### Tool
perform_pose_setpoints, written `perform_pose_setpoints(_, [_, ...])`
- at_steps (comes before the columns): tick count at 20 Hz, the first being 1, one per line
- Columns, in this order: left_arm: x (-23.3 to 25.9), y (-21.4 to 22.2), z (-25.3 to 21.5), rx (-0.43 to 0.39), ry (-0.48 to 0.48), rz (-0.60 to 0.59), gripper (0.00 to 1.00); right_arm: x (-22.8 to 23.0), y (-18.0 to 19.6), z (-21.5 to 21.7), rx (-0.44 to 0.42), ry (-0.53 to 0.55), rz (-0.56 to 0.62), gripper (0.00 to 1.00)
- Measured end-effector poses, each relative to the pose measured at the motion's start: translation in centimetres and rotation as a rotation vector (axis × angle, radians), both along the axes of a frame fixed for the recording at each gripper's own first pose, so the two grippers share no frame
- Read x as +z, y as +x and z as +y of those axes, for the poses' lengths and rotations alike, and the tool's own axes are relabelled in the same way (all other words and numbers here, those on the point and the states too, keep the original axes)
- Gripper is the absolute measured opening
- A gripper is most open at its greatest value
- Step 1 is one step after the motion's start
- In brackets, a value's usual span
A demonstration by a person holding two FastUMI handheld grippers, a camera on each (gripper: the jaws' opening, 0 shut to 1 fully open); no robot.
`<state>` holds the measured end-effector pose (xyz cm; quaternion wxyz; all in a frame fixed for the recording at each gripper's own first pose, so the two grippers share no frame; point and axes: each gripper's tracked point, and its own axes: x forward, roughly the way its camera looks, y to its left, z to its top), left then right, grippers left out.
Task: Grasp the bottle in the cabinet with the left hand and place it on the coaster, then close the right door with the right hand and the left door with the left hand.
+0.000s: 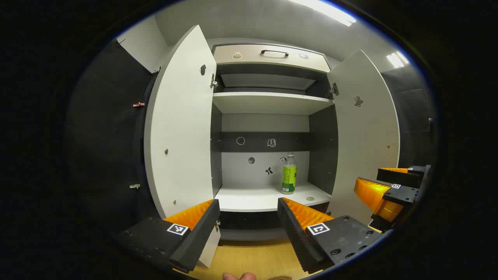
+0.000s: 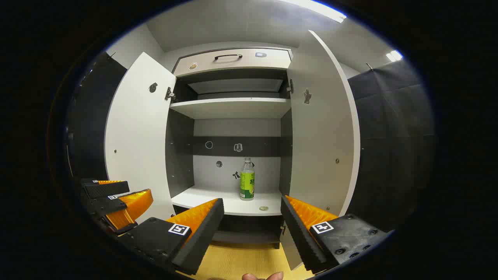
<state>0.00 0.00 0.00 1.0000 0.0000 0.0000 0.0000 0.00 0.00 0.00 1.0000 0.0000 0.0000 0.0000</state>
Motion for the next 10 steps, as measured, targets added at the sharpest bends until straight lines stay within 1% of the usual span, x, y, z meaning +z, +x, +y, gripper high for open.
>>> perform_pose_setpoints(10, [0.19, -0.57, 0.19, 0.003, 0.004, -0.005, 0.95, -0.04, -0.45, -0.36, 0.004, 0.005, 0.004, 0.97])
